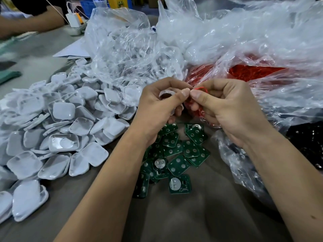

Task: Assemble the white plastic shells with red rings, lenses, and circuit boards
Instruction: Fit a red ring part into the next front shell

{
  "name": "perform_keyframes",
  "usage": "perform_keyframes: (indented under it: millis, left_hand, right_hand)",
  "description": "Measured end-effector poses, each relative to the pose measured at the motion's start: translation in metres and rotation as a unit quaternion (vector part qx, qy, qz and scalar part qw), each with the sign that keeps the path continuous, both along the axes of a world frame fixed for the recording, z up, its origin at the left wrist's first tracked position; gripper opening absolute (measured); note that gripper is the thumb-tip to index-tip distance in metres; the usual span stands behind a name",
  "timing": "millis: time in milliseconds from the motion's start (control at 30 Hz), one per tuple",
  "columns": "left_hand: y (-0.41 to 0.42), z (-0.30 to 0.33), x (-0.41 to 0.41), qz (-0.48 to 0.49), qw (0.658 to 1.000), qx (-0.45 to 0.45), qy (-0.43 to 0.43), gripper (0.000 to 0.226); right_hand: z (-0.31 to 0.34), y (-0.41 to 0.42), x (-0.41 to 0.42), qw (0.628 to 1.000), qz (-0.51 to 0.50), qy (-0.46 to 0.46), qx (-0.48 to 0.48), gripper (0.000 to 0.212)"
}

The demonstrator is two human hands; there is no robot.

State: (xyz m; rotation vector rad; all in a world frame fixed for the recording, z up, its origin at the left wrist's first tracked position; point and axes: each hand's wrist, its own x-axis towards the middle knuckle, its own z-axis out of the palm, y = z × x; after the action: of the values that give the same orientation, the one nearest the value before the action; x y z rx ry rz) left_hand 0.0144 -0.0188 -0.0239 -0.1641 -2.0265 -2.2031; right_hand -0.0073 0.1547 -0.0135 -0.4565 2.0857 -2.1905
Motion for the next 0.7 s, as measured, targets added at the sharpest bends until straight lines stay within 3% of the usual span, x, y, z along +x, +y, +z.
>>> perform_keyframes:
  millis: [100, 167, 433, 567, 700]
  left_hand:
    - [-0.003, 0.0, 0.0, 0.002, 1.0, 0.001, 0.012, 0.015]
    - [-0.004, 0.001, 0.001, -0.01, 1.0, 0.018, 0.014, 0.014]
    - [-0.01, 0.004, 0.003, -0.067, 0.994, 0.064, 0.058, 0.017]
    - [-0.011, 0.007, 0.005, -0.077, 0.992, 0.076, 0.057, 0.015]
    - [-0.01, 0.008, 0.006, -0.091, 0.992, 0.066, 0.061, 0.006]
  right_hand:
    - [-0.002, -0.003, 0.001, 0.982, -0.067, 0.14, 0.107, 0.014]
    - [-0.003, -0.004, 0.001, 0.975, -0.082, 0.174, 0.11, 0.017]
    - [0.001, -0.007, 0.008, 0.972, 0.005, 0.234, 0.009, 0.014]
    - [0.003, -0.009, 0.012, 0.968, 0.035, 0.247, 0.007, 0.012]
    - [0.002, -0.01, 0.014, 0.966, -0.002, 0.256, 0.029, 0.014]
